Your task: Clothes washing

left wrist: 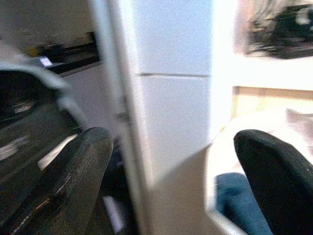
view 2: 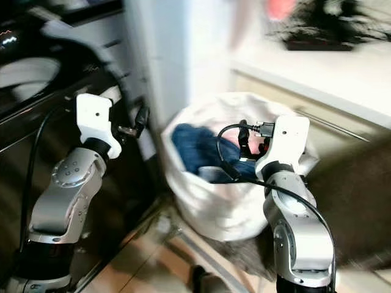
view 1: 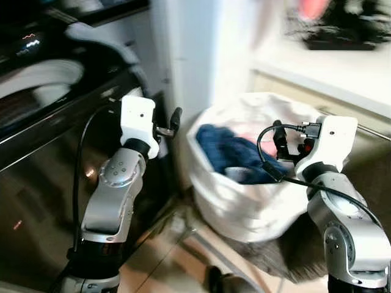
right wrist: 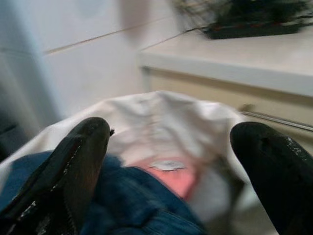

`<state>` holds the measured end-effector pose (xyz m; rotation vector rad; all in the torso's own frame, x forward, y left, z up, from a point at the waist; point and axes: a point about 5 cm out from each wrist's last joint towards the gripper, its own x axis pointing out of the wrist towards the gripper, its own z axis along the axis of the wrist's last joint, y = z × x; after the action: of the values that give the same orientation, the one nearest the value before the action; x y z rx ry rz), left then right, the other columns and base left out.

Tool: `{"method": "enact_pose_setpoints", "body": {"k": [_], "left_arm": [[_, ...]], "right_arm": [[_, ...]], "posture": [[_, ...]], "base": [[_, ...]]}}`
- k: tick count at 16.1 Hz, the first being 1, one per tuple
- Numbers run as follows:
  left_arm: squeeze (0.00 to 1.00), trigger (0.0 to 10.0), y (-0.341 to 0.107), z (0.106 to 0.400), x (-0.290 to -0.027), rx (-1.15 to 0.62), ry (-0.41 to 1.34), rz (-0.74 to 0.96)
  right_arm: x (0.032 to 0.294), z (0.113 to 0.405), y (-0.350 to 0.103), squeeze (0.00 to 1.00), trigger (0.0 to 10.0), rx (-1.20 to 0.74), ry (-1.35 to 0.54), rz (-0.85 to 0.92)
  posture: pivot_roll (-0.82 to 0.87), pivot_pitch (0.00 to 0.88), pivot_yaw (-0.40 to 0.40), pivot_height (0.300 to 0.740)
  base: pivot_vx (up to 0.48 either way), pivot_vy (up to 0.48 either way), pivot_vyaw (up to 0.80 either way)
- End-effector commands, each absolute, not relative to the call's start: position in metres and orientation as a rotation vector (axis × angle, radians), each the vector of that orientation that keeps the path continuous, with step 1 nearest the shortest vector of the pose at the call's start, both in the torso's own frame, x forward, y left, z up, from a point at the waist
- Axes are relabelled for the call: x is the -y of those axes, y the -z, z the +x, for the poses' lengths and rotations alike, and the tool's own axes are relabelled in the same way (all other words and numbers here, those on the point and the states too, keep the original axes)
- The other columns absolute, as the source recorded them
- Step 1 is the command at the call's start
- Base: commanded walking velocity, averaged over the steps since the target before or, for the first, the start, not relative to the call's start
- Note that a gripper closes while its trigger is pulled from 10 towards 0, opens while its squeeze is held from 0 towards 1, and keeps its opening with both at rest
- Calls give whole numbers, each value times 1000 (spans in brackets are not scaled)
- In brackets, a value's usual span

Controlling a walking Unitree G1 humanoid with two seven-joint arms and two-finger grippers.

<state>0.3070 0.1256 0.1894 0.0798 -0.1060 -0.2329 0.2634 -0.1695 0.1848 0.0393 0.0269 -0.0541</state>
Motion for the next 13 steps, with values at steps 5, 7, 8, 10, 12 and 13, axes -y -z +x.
{"method": "enact_pose_setpoints", "body": {"k": [5,7,8,10,12,13], "left_arm": [[0,10000,-195,308,-126,130,241,97],[0,10000,-195,308,-126,129,243,96],[0,10000,-195,308,-126,129,243,97],[0,10000,-194,308,-126,128,245,99],[0,10000,-193,308,-125,123,248,105],[0,10000,-192,308,-125,121,244,111]], "right_arm": [[166,263,-187,0,10000,-29,32,45],[165,263,-186,0,10000,-35,21,42],[164,263,-185,0,10000,-38,15,39],[163,263,-185,0,10000,-40,13,36],[163,263,-185,0,10000,-38,10,36],[162,263,-185,0,10000,-38,9,36]], "posture": [[-75,0,37,740],[-74,0,38,740],[-74,0,38,740],[-73,0,38,740],[-73,0,38,740],[-74,0,38,740]], "base": [[0,267,-800],[0,375,-800],[0,390,-800],[0,409,-703],[0,416,0],[0,0,0]]}}
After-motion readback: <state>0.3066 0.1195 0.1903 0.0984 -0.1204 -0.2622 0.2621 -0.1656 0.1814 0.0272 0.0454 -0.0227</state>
